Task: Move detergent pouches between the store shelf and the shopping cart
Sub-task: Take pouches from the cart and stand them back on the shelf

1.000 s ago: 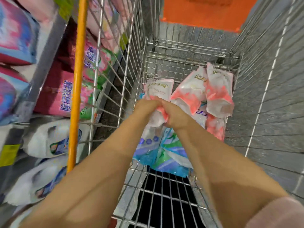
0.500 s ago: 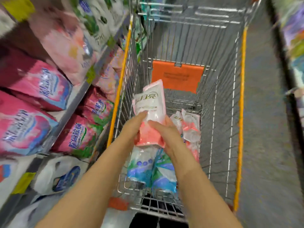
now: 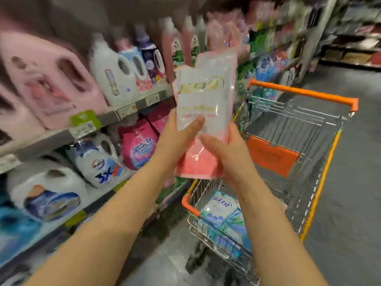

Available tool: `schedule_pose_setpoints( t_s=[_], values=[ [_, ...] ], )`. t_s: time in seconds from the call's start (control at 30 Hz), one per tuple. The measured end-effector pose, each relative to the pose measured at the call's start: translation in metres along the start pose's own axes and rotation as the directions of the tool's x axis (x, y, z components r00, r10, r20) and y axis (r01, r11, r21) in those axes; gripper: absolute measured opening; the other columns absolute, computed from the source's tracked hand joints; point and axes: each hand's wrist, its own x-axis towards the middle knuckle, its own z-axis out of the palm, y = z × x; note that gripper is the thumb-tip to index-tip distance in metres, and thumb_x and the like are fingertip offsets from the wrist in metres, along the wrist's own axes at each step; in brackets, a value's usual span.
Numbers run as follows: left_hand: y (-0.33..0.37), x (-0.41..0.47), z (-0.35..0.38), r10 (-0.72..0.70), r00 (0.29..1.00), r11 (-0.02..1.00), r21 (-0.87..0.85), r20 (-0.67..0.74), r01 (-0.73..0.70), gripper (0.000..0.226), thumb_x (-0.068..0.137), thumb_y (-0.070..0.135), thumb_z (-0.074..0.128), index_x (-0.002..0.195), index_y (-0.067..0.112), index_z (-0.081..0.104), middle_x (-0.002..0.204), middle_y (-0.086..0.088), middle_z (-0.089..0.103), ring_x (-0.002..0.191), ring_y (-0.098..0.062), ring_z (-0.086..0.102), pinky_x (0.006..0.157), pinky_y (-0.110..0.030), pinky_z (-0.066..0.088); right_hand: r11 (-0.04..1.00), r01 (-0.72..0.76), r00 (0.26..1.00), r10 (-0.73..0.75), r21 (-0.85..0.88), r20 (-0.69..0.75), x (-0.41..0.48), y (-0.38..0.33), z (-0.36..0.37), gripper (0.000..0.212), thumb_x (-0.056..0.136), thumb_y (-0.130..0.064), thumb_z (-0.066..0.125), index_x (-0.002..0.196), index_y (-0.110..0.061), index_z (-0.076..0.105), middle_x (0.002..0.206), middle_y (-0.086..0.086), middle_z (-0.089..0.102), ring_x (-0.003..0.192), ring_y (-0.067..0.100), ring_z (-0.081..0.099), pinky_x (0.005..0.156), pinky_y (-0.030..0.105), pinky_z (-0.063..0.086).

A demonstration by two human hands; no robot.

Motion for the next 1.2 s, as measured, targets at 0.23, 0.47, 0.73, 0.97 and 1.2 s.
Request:
schedule_pose_setpoints(
  t_s=[0.23, 0.47, 0.73, 0.97, 1.2],
  values=[
    [0.107, -0.099, -0.139, 0.224, 0.950, 0.975, 0.037, -0.218, -0.221, 0.050, 0.066, 0.025, 0.072, 0.111, 0.027, 0.049, 0.100, 0.005, 0.069, 0.091, -0.013, 0.068, 0.073, -0.029, 0.055, 0.993, 0.050, 0.957, -0.078, 0.107, 0.281, -0.070, -0.029, 0.161, 0.058, 0.064, -0.008, 0.070, 0.119, -0.013, 0.054, 0.111, 0.011, 0.069, 0.098, 0.025, 0.068, 0.081, 0.041, 0.057],
    [0.207, -0.224, -0.303, 0.416, 0.834, 0.908, 0.206, -0.363, -0.364, 0.075, 0.063, 0.021, 0.079, 0.128, 0.018, 0.043, 0.116, -0.006, 0.065, 0.102, -0.018, 0.065, 0.077, -0.028, 0.054, 0.981, 0.080, 0.824, -0.164, 0.176, 0.542, -0.154, -0.033, 0.351, 0.054, 0.066, -0.001, 0.073, 0.114, -0.017, 0.054, 0.106, 0.006, 0.069, 0.093, 0.020, 0.069, 0.072, 0.028, 0.058],
    [0.313, -0.346, -0.450, 0.584, 0.669, 0.791, 0.508, -0.460, -0.342, 0.066, 0.068, 0.009, 0.075, 0.122, 0.029, 0.043, 0.104, 0.007, 0.067, 0.092, -0.007, 0.068, 0.074, -0.022, 0.056, 0.963, 0.005, 0.706, -0.194, 0.269, 0.682, -0.243, -0.032, 0.549, 0.043, 0.078, -0.002, 0.070, 0.115, -0.019, 0.056, 0.105, 0.004, 0.070, 0.093, 0.017, 0.069, 0.073, 0.030, 0.057],
    [0.363, -0.375, -0.544, 0.662, 0.541, 0.737, 0.584, -0.519, -0.340, 0.078, 0.061, 0.020, 0.076, 0.130, 0.024, 0.040, 0.111, 0.003, 0.065, 0.099, -0.012, 0.066, 0.079, -0.028, 0.056, 0.953, 0.001, 0.567, -0.251, 0.305, 0.784, -0.251, -0.039, 0.671, 0.035, 0.078, -0.002, 0.069, 0.108, -0.018, 0.060, 0.096, 0.002, 0.073, 0.082, 0.015, 0.070, 0.066, 0.026, 0.056],
    [0.409, -0.348, -0.638, 0.682, 0.489, 0.719, 0.622, -0.544, -0.310, 0.068, 0.071, 0.011, 0.076, 0.130, 0.015, 0.041, 0.114, -0.003, 0.064, 0.103, -0.018, 0.064, 0.083, -0.031, 0.056, 0.940, 0.216, 0.403, -0.333, 0.265, 0.852, -0.201, -0.057, 0.780, 0.028, 0.079, -0.009, 0.072, 0.098, -0.027, 0.062, 0.091, -0.001, 0.072, 0.078, 0.013, 0.070, 0.066, 0.026, 0.056]
  ],
)
